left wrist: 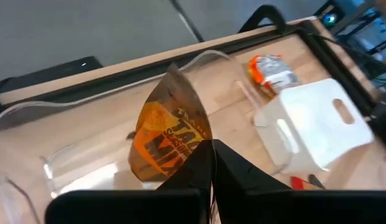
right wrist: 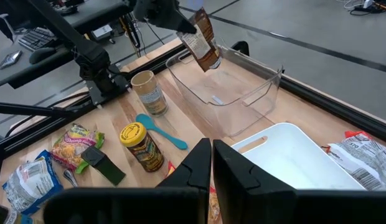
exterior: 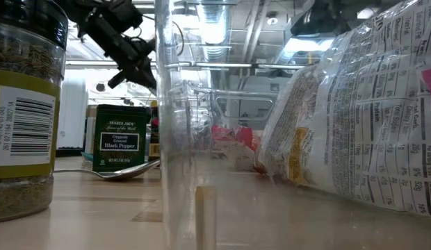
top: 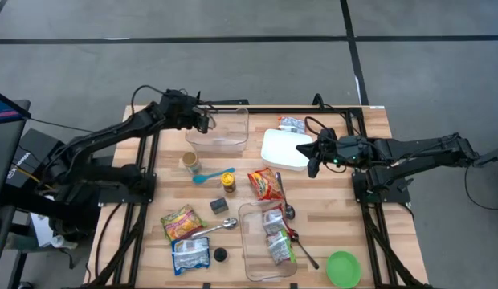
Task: Pick & Place Food Item
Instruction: Put the orange seasoning pack into the top transparent bin, then put the gold seasoning bottle into the top transparent bin
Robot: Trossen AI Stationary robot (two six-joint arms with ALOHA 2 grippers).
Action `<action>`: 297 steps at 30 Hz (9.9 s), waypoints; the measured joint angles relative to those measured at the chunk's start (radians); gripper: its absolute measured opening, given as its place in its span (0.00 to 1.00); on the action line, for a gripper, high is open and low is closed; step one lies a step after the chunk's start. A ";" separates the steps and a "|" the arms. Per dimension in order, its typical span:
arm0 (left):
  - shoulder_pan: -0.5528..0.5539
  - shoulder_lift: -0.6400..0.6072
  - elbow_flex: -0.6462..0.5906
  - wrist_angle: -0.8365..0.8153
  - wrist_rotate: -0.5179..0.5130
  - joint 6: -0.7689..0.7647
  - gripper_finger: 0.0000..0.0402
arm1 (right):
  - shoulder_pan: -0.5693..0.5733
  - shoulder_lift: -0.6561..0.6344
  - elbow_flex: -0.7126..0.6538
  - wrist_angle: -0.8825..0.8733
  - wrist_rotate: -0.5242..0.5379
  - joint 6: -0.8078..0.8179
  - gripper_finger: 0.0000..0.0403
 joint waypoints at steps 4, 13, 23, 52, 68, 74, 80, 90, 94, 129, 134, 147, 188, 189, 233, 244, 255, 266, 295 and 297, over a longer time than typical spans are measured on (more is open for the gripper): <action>0.024 0.038 0.000 -0.002 -0.001 0.000 0.00 | 0.000 0.000 0.000 0.000 0.000 -0.007 0.03; 0.026 0.121 0.000 -0.005 -0.025 0.000 0.00 | 0.000 0.000 0.000 0.000 0.001 -0.035 0.03; 0.032 0.130 -0.005 -0.035 -0.132 -0.040 0.00 | -0.001 0.000 0.000 0.000 0.001 -0.035 0.03; 0.048 0.199 -0.005 -0.099 -0.141 -0.061 0.00 | 0.000 0.000 0.000 0.000 0.001 -0.035 0.03; 0.048 0.207 -0.005 -0.091 -0.139 -0.061 0.07 | 0.000 0.000 0.000 0.001 0.001 -0.035 0.03; 0.048 0.207 -0.005 -0.093 -0.133 -0.061 0.21 | 0.000 0.000 0.000 0.001 0.001 -0.035 0.03; 0.048 0.194 -0.005 -0.094 -0.125 -0.061 0.30 | -0.001 0.000 0.000 0.001 0.001 -0.035 0.03; 0.048 0.062 -0.005 -0.109 -0.126 -0.061 0.31 | 0.000 0.000 0.000 0.001 0.001 -0.035 0.03; 0.042 -0.024 -0.005 -0.108 -0.126 -0.061 0.29 | 0.000 0.000 0.000 0.001 0.001 -0.035 0.03; -0.531 -0.257 -0.005 -0.323 -0.158 -0.422 0.11 | 0.000 0.000 0.000 0.001 0.001 -0.034 0.03; -0.553 -0.207 -0.005 -0.346 -0.158 -0.478 0.02 | 0.000 0.000 0.000 0.001 0.002 -0.034 0.03; -0.561 -0.123 0.076 -0.441 -0.146 -0.523 0.00 | -0.001 0.000 0.000 0.000 0.002 -0.035 0.03; -0.520 0.136 0.333 -0.959 -0.349 -0.303 0.00 | 0.000 0.000 0.000 -0.003 0.002 -0.037 0.03; -0.505 0.136 0.333 -0.960 -0.332 -0.298 0.00 | 0.000 0.000 0.000 -0.003 0.002 -0.037 0.03; -0.372 0.135 0.240 -0.867 -0.125 -0.202 0.41 | 0.000 0.000 0.000 -0.003 0.001 -0.036 0.03; -0.372 0.135 0.240 -0.866 -0.138 -0.201 0.80 | 0.000 0.000 0.000 -0.003 0.001 -0.034 0.03; -0.372 0.135 0.240 -0.824 -0.210 -0.199 0.93 | 0.000 0.000 0.000 -0.003 0.001 -0.034 0.03; -0.372 0.135 0.211 -0.805 -0.207 -0.208 0.92 | 0.000 0.000 0.000 -0.003 0.001 -0.034 0.03; -0.372 0.136 0.008 -0.598 -0.178 -0.218 0.89 | 0.000 0.000 0.000 -0.002 0.001 -0.034 0.03; -0.372 0.136 0.008 -0.598 -0.178 -0.218 0.88 | 0.000 0.000 0.000 -0.002 0.001 -0.034 0.03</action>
